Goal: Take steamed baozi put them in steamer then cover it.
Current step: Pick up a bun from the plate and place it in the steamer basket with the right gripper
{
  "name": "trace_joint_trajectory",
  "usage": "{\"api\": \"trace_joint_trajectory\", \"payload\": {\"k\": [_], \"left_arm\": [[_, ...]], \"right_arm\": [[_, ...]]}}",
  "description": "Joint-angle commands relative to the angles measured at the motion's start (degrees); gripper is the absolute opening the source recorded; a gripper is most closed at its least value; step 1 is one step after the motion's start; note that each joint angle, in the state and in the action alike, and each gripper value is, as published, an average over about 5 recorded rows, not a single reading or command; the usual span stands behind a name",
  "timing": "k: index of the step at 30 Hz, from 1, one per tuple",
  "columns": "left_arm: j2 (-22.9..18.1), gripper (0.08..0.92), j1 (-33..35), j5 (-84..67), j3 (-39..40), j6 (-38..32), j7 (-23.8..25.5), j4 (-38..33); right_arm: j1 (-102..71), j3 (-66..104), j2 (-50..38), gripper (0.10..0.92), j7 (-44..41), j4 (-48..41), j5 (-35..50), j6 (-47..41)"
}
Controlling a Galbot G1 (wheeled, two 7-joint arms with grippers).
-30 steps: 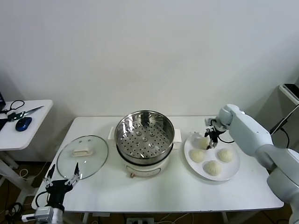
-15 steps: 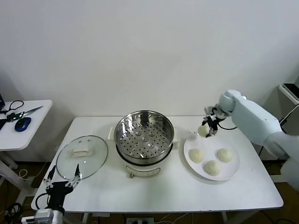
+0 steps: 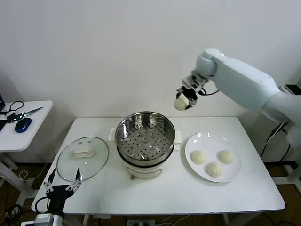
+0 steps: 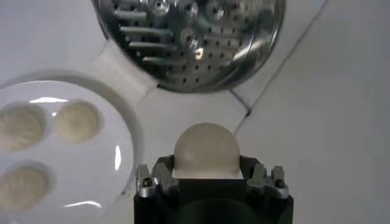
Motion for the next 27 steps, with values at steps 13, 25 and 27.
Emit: {"api": "trace_joint_trajectory", "payload": {"k": [13, 25, 27], "left_arm": [[0.43, 0.823, 0.60, 0.03, -0.15, -0.03, -0.05, 0.02], [0.43, 0.823, 0.55, 0.09, -0.04, -0.18, -0.12, 1.23], [0.38, 0.823, 0.42, 0.11, -0.02, -0.17, -0.13, 1.41]], "right_arm": [[-10.89, -0.06, 14.14, 0.696, 5.10, 1.68, -32.06, 18.07], [-15.67, 2.41, 14.56, 0.704, 6.87, -2.23, -37.40, 19.89], [-15.91, 2.51, 14.71, 0.704, 6.94, -2.56, -37.23, 19.84]]}}
